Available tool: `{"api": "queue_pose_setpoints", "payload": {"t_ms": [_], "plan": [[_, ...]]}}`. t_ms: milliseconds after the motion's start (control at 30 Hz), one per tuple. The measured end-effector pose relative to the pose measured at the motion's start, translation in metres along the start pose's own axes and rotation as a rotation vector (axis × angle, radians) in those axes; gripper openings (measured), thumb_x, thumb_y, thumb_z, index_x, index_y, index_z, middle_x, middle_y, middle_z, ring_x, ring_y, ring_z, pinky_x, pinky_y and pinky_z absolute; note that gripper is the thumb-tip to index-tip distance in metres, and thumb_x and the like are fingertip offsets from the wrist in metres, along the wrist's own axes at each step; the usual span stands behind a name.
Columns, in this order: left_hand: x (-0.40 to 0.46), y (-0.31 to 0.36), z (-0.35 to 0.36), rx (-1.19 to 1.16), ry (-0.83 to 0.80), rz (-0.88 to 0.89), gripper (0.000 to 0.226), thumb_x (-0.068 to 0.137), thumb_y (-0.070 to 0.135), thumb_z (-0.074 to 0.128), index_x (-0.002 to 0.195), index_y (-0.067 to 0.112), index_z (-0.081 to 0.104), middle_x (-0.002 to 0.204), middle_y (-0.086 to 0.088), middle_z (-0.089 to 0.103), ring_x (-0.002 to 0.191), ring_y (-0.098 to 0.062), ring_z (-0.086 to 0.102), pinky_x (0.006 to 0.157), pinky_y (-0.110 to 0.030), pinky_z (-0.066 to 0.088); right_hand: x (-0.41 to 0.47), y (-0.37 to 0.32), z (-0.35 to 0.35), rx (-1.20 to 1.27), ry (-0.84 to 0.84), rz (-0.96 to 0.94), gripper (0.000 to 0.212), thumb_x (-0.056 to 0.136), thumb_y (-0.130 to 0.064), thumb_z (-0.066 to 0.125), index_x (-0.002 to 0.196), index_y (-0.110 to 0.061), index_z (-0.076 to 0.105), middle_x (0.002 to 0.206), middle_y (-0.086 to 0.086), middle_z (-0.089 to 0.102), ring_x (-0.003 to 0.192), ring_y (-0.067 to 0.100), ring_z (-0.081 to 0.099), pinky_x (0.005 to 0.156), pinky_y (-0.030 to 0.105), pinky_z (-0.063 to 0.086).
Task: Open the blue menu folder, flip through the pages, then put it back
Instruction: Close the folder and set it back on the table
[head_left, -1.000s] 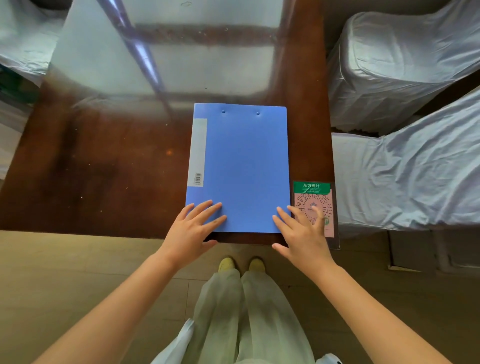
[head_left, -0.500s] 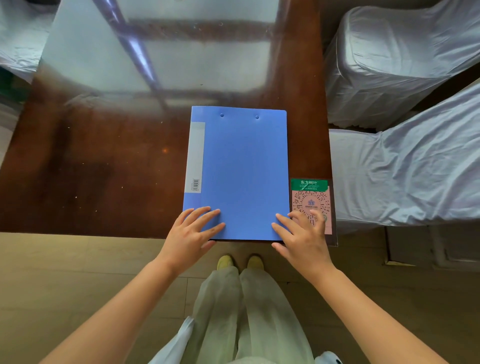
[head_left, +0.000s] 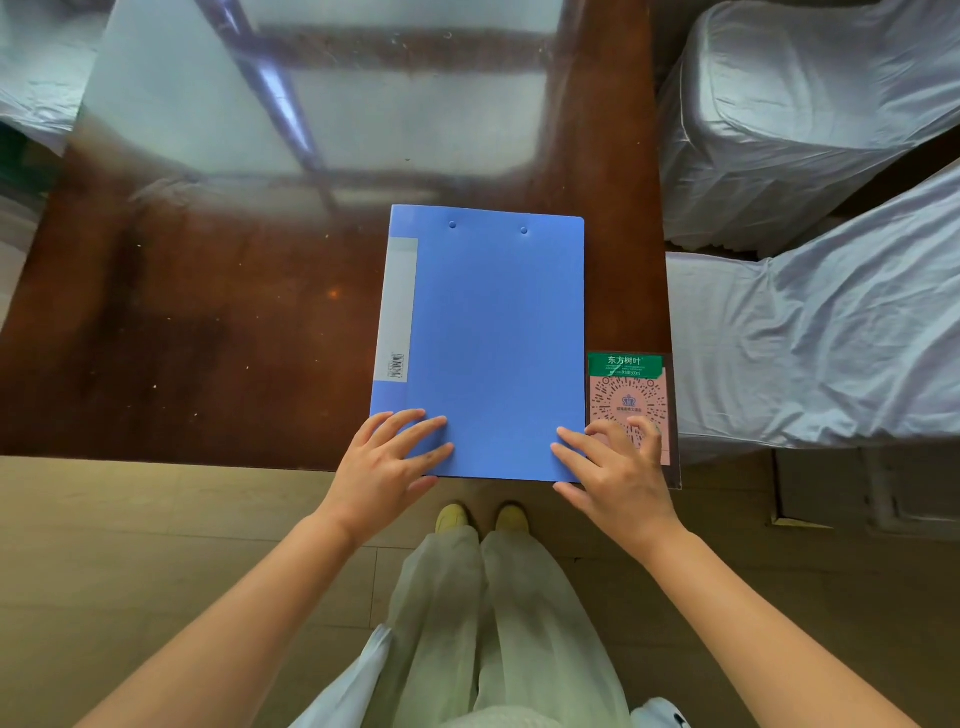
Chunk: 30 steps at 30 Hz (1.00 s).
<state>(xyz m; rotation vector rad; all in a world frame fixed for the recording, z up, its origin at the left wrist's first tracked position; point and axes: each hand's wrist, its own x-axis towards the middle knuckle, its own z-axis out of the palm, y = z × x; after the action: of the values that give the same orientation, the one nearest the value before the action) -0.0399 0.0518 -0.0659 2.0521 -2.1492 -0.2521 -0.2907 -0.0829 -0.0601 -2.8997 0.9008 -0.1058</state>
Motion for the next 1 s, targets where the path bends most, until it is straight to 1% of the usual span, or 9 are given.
{"api": "queue_pose_setpoints", "payload": {"t_ms": [433,533,600,633,667,733,800,1000], "plan": [[-0.003,-0.003,0.006,-0.012,0.005,0.023,0.044,0.065,0.027,0.083,0.107,0.023,0.07,0.12,-0.007,0.067,0.11,-0.032,0.062,0.093,-0.049,0.046,-0.001,0.001,0.001,0.014,-0.031,0.01,0.04,0.064,-0.035,0.082,0.097,-0.014,0.072,0.107,0.004,0.073,0.095,0.027,0.067,0.092,0.045,0.026],[-0.005,-0.005,0.004,-0.019,0.013,0.037,0.051,0.066,0.029,0.082,0.113,0.022,0.066,0.127,-0.01,0.062,0.116,-0.033,0.057,0.097,-0.052,0.043,0.0,0.002,0.001,0.02,-0.021,0.005,0.04,0.064,-0.034,0.082,0.096,-0.014,0.072,0.107,0.004,0.073,0.095,0.027,0.067,0.092,0.045,0.026],[-0.009,-0.012,-0.001,-0.011,0.03,-0.024,0.059,0.065,0.031,0.081,0.12,0.02,0.062,0.133,-0.016,0.056,0.122,-0.035,0.052,0.102,-0.055,0.038,0.0,0.002,0.002,0.023,-0.018,0.003,0.04,0.063,-0.033,0.083,0.096,-0.014,0.072,0.106,0.005,0.073,0.094,0.028,0.067,0.091,0.045,0.026],[-0.012,-0.016,-0.004,-0.008,0.044,-0.059,0.061,0.064,0.031,0.083,0.12,0.018,0.062,0.132,-0.018,0.056,0.121,-0.036,0.052,0.101,-0.054,0.038,0.0,0.002,0.002,0.022,-0.018,0.003,0.04,0.063,-0.033,0.083,0.097,-0.014,0.072,0.106,0.005,0.073,0.094,0.028,0.067,0.091,0.045,0.026],[-0.016,-0.022,-0.007,-0.01,0.054,-0.074,0.061,0.061,0.029,0.084,0.118,0.017,0.063,0.128,-0.019,0.058,0.117,-0.038,0.055,0.098,-0.053,0.042,0.0,0.002,0.002,0.021,-0.017,0.001,0.041,0.063,-0.034,0.083,0.098,-0.014,0.072,0.106,0.005,0.073,0.095,0.028,0.066,0.091,0.045,0.026],[-0.023,-0.031,-0.01,-0.028,0.049,-0.05,0.057,0.06,0.026,0.086,0.112,0.015,0.066,0.12,-0.02,0.063,0.108,-0.039,0.06,0.089,-0.049,0.051,0.0,0.003,0.003,0.02,-0.017,-0.007,0.042,0.064,-0.034,0.082,0.099,-0.014,0.071,0.107,0.005,0.073,0.095,0.027,0.067,0.092,0.045,0.026],[-0.025,-0.035,-0.012,-0.057,0.027,-0.027,0.052,0.063,0.024,0.085,0.111,0.014,0.067,0.117,-0.019,0.064,0.106,-0.038,0.06,0.081,-0.046,0.056,0.0,0.003,0.004,0.018,-0.02,-0.008,0.043,0.063,-0.035,0.082,0.099,-0.014,0.071,0.106,0.005,0.073,0.095,0.028,0.067,0.092,0.045,0.026],[-0.02,-0.037,-0.013,-0.04,-0.02,0.007,0.051,0.06,0.023,0.086,0.107,0.015,0.07,0.115,-0.017,0.066,0.104,-0.038,0.062,0.074,-0.044,0.058,0.0,0.003,0.003,0.015,-0.026,-0.013,0.043,0.063,-0.035,0.083,0.098,-0.014,0.072,0.105,0.005,0.074,0.094,0.028,0.067,0.091,0.045,0.027]]}}
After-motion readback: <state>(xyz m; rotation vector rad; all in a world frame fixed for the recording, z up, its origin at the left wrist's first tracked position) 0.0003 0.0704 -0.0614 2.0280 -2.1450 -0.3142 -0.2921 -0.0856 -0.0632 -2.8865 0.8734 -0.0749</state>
